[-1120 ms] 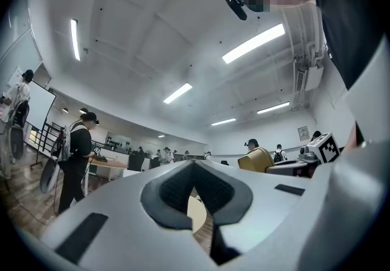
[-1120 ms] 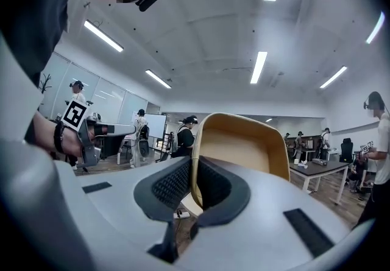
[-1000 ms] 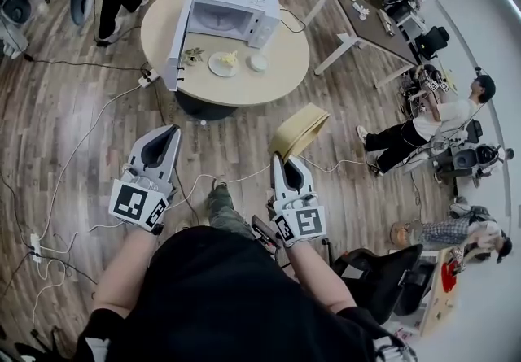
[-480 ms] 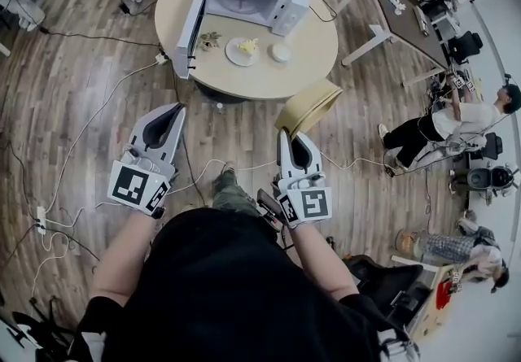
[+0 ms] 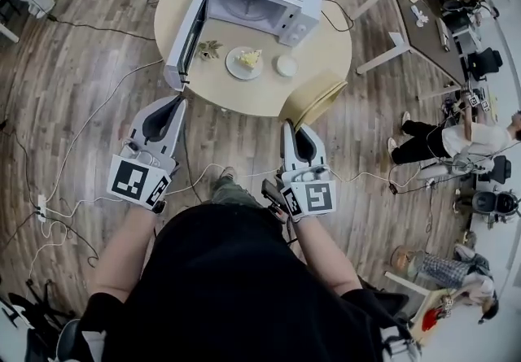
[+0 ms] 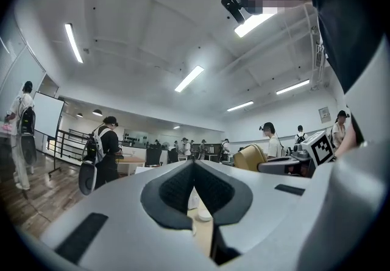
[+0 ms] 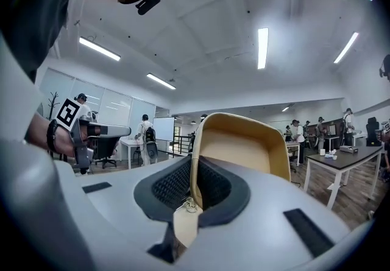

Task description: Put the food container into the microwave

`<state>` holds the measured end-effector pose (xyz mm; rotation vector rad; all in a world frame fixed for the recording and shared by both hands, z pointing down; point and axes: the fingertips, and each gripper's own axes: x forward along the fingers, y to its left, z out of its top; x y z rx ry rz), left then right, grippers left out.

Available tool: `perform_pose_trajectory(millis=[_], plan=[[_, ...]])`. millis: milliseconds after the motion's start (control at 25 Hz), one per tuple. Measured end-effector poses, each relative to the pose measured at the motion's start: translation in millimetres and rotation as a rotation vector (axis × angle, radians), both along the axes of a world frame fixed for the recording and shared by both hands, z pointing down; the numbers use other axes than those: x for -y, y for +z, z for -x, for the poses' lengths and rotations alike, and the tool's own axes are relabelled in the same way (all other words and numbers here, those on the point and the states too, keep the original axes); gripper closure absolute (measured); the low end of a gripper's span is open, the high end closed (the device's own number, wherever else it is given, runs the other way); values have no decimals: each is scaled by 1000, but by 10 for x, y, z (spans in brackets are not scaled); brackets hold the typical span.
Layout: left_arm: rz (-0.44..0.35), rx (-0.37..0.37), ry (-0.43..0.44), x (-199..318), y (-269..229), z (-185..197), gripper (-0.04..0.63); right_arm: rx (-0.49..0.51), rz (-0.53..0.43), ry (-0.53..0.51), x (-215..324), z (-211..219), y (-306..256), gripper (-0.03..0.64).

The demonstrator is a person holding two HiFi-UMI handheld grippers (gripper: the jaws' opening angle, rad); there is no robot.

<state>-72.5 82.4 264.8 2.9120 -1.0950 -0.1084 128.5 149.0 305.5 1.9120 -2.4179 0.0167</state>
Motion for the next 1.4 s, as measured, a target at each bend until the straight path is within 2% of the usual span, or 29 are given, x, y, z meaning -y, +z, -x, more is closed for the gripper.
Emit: perform_pose_trajectory(millis=[400,800,1120,1400], plan=[[12,62,-74,511,15,-473,575,50,15,-102,690,-394,179,577],[-9,95,-94,798,86,-962,575,53,5,-188,1073,-749,302,577],[-22,92,-77,1038,66,-1044,575,54,-6,-160,1242,-785,266,577],[-31,71,11,1307,47,-1141,575,43,-27,-66,1363,-800,157,577]])
